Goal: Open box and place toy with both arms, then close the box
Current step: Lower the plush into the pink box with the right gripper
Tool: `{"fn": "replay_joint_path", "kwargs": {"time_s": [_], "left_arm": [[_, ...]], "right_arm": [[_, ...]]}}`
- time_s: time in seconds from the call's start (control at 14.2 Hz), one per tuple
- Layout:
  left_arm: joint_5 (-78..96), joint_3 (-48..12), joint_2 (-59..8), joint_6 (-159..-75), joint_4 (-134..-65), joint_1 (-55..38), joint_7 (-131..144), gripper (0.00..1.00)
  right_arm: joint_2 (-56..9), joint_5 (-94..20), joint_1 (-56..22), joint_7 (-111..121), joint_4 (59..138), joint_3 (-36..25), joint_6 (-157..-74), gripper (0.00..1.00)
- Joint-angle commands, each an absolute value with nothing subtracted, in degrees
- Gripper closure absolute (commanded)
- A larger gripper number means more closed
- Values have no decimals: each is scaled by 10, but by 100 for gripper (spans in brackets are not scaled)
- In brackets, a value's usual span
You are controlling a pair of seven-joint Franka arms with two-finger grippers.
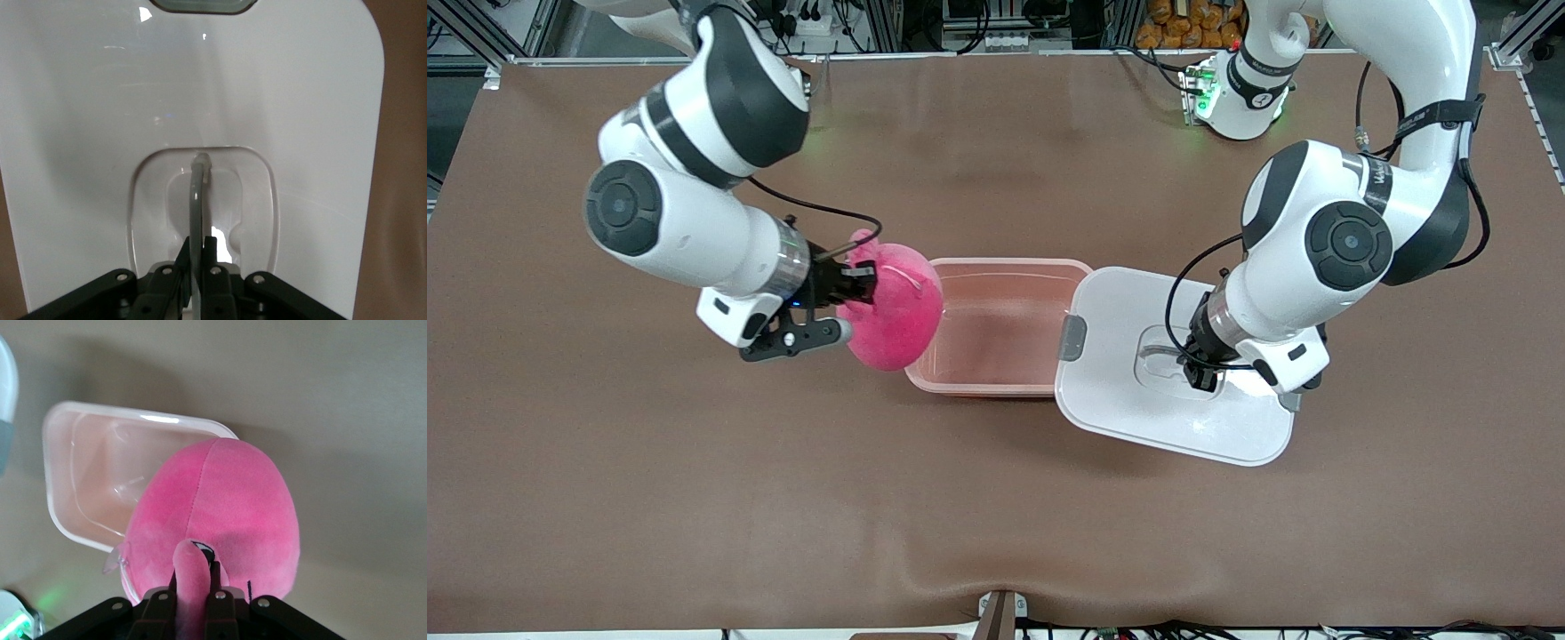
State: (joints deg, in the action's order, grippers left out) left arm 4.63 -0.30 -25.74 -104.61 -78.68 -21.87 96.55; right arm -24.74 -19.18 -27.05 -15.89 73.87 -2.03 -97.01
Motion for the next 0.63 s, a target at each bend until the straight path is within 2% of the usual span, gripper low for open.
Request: {"fn": "replay_joint_path", "kwargs": {"time_s": [0.0, 0.56], "left_arm": [[57, -8, -237, -1043, -809, -215, 954, 100], [57, -8, -239, -1044, -809, -215, 950, 100]], "right_arm": [[-275, -204, -309, -229, 711, -26, -999, 100], [-308, -239, -339, -286, 714, -27, -1037, 100]]}}
